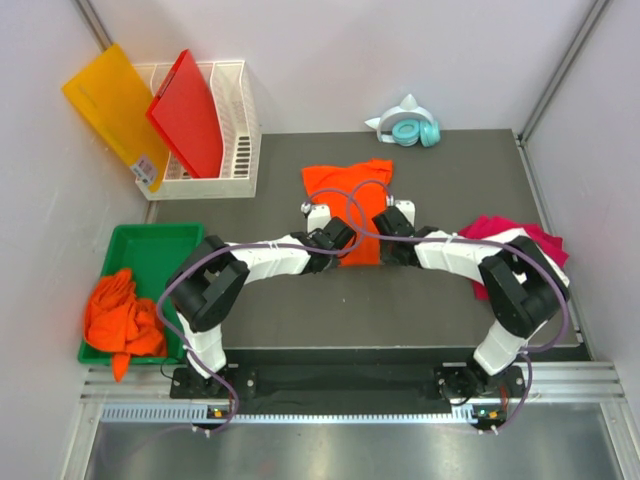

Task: Fold and stack the t-shirts
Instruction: Grab one side of the 2/3 rectangular tshirt with both arms

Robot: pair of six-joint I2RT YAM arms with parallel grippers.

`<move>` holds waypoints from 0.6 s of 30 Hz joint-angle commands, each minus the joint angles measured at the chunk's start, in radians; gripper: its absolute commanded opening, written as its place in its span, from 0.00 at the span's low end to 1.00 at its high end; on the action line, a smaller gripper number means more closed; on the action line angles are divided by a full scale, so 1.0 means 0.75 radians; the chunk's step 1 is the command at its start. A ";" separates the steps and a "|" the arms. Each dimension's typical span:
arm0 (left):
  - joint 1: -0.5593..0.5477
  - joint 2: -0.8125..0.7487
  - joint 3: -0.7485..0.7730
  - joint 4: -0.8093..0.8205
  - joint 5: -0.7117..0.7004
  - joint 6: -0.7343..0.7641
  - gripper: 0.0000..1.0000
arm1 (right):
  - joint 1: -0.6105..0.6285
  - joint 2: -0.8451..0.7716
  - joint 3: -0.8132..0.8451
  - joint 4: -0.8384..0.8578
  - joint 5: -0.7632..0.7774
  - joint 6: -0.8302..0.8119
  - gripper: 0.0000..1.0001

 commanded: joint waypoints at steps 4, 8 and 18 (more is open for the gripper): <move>0.000 0.001 -0.035 -0.223 0.006 0.014 0.23 | -0.007 0.105 -0.026 -0.085 -0.019 0.036 0.01; -0.002 -0.009 -0.042 -0.225 0.002 0.008 0.14 | 0.003 0.075 -0.073 -0.071 -0.036 0.058 0.00; -0.088 -0.111 -0.146 -0.245 0.000 -0.074 0.00 | 0.104 -0.067 -0.257 -0.089 -0.078 0.170 0.00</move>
